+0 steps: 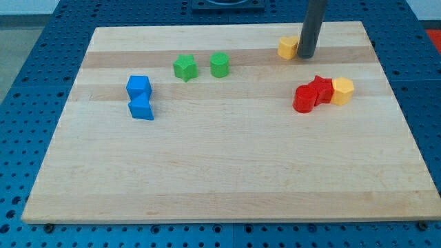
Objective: Move the yellow heart right to the green circle
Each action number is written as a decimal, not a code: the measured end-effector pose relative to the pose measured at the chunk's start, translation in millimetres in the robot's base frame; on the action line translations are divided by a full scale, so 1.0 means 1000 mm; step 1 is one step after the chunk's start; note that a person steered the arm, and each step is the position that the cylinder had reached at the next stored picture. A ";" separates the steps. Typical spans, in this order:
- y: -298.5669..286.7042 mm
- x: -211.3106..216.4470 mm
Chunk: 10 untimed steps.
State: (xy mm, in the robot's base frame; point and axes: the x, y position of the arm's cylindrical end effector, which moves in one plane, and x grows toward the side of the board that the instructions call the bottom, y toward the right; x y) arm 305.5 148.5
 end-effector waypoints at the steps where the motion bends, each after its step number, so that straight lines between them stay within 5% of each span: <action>1: -0.007 0.030; 2: 0.032 -0.004; 3: 0.035 -0.070; 4: 0.020 -0.089; 8: -0.008 0.001; 10: -0.007 0.003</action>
State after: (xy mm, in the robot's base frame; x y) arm 308.6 141.9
